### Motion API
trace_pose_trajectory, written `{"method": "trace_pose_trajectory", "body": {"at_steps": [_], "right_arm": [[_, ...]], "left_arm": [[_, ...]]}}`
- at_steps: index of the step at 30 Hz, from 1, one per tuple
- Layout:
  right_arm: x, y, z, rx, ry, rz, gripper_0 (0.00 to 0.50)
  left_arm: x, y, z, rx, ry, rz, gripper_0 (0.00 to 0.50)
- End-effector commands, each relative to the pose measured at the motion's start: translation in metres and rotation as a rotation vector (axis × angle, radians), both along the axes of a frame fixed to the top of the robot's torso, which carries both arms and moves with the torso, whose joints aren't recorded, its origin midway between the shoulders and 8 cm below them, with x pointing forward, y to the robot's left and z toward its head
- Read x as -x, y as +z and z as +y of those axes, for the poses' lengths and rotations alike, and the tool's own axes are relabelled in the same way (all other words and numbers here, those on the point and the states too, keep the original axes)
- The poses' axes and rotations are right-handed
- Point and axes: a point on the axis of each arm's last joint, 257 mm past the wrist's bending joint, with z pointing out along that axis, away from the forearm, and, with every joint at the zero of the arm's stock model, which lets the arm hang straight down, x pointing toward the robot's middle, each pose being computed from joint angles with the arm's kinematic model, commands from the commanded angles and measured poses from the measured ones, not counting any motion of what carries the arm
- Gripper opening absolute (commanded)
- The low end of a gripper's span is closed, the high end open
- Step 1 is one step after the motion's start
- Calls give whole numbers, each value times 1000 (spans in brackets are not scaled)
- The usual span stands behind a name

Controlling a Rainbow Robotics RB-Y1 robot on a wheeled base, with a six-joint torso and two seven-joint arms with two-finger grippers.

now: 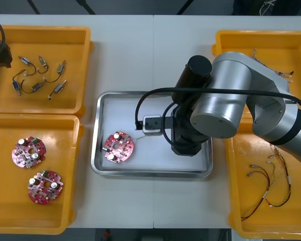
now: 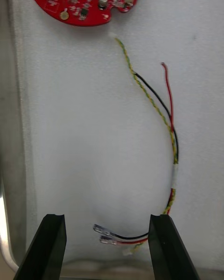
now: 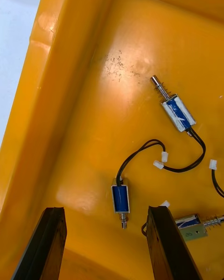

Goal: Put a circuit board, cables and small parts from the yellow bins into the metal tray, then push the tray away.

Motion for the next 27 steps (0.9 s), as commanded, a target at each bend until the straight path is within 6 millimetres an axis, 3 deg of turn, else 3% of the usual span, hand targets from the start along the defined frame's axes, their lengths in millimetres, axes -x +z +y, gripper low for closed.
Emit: {"method": "trace_pose_trajectory", "body": {"at_steps": [1, 12, 27], "right_arm": [[-27, 38, 1, -41, -39, -82, 500], [-44, 57, -19, -94, -129, -44, 500], [-83, 34, -10, -98, -139, -50, 500]], "left_arm": [[-14, 19, -6, 15, 36, -58, 500], [-14, -10, -2, 11, 44, -65, 500], [-8, -34, 0, 46, 76, -63, 500]]}}
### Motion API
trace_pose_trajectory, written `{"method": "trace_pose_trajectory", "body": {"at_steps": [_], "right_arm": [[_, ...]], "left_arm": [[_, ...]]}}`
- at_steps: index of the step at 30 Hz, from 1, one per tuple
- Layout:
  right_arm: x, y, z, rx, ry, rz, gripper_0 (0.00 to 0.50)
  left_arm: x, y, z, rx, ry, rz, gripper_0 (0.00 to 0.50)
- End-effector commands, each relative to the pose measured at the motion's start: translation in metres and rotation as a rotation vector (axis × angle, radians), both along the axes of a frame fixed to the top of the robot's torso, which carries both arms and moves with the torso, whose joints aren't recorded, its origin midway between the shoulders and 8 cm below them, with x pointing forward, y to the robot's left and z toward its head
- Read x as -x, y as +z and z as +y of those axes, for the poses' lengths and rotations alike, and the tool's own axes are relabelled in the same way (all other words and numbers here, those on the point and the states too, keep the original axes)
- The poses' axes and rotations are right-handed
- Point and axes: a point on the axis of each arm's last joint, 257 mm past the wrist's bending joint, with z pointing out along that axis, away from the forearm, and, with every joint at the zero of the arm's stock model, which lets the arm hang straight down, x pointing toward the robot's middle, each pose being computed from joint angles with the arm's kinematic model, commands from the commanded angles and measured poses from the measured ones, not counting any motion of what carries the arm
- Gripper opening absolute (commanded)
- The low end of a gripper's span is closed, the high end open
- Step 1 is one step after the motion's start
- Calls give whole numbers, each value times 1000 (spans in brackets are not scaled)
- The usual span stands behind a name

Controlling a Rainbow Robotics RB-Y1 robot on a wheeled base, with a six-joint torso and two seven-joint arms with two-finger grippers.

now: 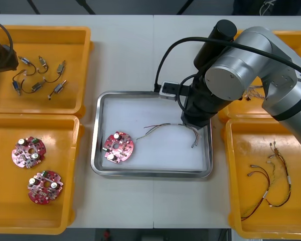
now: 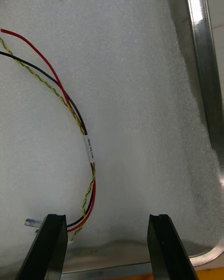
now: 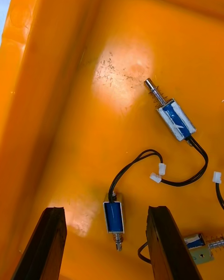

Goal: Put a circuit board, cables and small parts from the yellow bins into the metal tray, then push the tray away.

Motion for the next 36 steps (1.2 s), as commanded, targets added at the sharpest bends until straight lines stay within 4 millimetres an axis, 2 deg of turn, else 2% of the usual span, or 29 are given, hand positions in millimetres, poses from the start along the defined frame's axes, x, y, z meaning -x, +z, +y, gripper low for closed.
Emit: {"method": "trace_pose_trajectory", "body": {"at_steps": [1, 5, 10, 16, 26, 34, 36], "right_arm": [[-19, 16, 28, 20, 89, -69, 500], [-22, 3, 37, 27, 107, -68, 500], [-24, -12, 46, 53, 132, -78, 500], [-16, -29, 49, 78, 161, -58, 500], [-5, -44, 56, 96, 195, -39, 500], [0, -51, 61, 107, 209, -37, 500], [0, -52, 60, 110, 208, -34, 442]], "left_arm": [[5, -21, 3, 69, 87, -22, 500], [5, -32, 1, 89, 86, -28, 500], [7, -35, 1, 96, 90, -28, 500], [10, -43, -2, 131, 103, -20, 500], [7, -60, -2, 129, 85, -50, 500], [6, -61, -5, 139, 90, -53, 500], [7, -63, -6, 141, 93, -51, 500]]}}
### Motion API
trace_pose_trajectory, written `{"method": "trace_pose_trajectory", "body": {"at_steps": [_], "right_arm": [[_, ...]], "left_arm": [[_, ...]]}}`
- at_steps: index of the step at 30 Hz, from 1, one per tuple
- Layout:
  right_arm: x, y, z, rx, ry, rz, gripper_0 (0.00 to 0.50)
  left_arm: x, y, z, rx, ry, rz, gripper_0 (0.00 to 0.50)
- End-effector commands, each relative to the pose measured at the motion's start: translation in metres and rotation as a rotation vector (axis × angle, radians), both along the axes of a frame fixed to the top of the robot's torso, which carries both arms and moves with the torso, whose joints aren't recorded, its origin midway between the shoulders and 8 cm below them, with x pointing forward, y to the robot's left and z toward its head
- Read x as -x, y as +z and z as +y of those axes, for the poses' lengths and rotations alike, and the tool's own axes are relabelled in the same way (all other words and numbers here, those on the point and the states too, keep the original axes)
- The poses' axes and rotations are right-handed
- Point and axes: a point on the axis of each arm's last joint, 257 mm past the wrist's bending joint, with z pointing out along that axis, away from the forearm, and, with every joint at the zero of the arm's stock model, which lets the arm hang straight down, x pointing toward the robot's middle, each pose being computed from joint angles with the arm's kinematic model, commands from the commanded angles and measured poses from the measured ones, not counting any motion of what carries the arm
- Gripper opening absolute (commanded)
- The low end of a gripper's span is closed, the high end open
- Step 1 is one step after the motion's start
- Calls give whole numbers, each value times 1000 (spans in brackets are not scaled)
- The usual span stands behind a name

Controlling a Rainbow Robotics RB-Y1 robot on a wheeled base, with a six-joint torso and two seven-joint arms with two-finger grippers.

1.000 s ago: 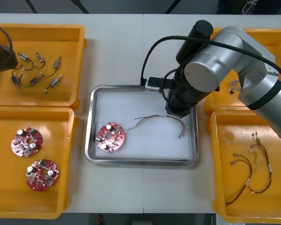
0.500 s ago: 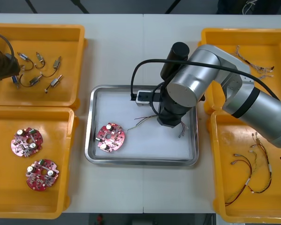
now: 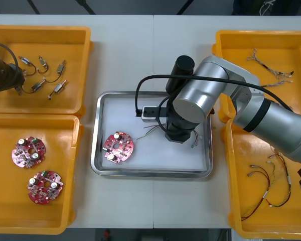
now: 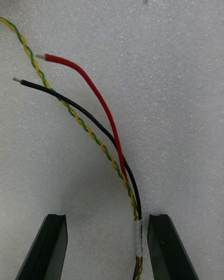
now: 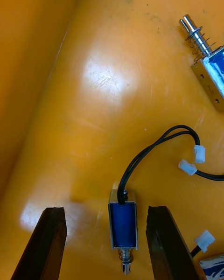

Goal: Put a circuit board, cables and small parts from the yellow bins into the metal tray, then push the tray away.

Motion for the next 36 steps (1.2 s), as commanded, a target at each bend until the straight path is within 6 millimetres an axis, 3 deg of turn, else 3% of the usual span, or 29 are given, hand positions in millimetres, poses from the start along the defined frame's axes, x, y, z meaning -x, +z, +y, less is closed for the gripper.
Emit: {"method": "trace_pose_trajectory", "body": {"at_steps": [1, 4, 7, 9, 11, 13, 14, 15, 18, 23, 31, 36], "right_arm": [[-3, 12, 21, 9, 74, -38, 428], [-3, 8, 21, 9, 67, -28, 411], [-4, 7, 21, 10, 64, -27, 364], [-4, 7, 20, 11, 63, -26, 266], [-3, 6, 21, 9, 64, -23, 115], [-3, 7, 21, 9, 64, -24, 72], [-3, 7, 21, 9, 63, -23, 41], [-3, 7, 21, 9, 64, -24, 23], [-4, 8, 22, 8, 66, -26, 0], [-9, 19, 25, 9, 73, -46, 0], [-19, 45, 27, 2, 72, -69, 0], [-18, 61, 27, -7, 76, -68, 0]], "left_arm": [[1, -9, -7, 72, 74, -17, 500], [3, -13, -7, 70, 71, -9, 500], [1, -15, -9, 63, 62, -15, 500], [0, -15, -9, 66, 64, -19, 500], [0, -15, -10, 69, 64, -18, 500], [0, -15, -10, 69, 64, -18, 500], [0, -15, -10, 68, 61, -18, 444], [0, -15, -10, 67, 60, -17, 359], [1, -15, -9, 61, 57, -16, 126], [0, -15, -8, 55, 57, -21, 5], [-1, -12, -4, 42, 55, -25, 0], [-3, 0, -2, 31, 49, -38, 0]]}}
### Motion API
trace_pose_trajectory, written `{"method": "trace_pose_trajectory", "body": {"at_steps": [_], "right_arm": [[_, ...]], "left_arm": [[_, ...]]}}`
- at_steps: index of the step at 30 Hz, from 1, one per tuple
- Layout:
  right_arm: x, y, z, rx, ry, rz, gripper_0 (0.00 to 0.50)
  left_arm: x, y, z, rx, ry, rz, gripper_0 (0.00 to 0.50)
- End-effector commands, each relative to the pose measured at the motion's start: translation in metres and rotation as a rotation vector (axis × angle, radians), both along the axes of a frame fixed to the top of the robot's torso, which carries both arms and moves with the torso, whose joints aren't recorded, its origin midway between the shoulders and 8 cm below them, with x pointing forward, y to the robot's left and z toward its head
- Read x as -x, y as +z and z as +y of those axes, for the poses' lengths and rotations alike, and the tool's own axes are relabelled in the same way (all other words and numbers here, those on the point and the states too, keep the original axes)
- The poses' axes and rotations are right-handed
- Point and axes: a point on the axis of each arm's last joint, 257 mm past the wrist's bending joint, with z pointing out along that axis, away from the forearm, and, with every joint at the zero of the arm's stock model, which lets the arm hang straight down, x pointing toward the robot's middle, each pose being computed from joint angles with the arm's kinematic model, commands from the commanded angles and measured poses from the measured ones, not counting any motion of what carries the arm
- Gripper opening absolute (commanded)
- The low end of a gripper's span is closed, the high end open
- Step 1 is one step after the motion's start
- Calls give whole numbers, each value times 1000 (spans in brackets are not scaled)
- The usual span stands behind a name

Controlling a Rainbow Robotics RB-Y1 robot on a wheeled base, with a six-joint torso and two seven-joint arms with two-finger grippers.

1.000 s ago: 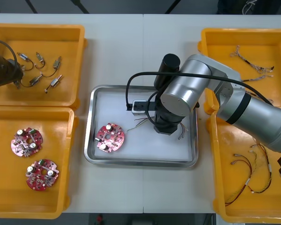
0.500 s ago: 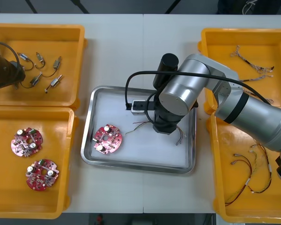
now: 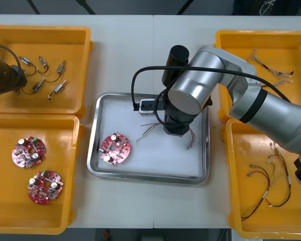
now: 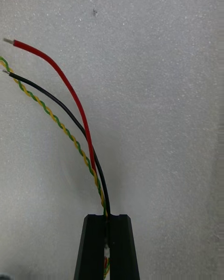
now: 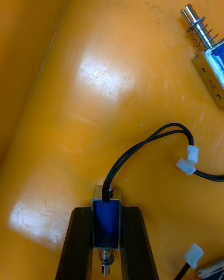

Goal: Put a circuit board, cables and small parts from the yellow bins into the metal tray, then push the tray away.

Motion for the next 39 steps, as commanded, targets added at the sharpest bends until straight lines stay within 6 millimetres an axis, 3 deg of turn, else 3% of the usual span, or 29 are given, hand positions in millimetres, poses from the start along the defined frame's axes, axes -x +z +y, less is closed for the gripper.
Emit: {"method": "trace_pose_trajectory", "body": {"at_steps": [1, 9, 17, 27, 39], "right_arm": [[-5, 45, 25, -43, 69, -44, 0], [19, 65, 22, -55, 83, 26, 0], [56, 68, 20, -36, 125, 116, 0], [90, 41, 18, -37, 148, 186, 0], [105, 2, 9, -27, 114, 218, 0]], "left_arm": [[-1, 11, 5, 15, 41, -28, 0], [13, 40, 6, 3, 45, 11, 0], [36, 77, 2, -36, 37, 79, 0], [58, 121, -7, -53, 30, 133, 0], [72, 142, -71, 104, -15, 127, 0]]}}
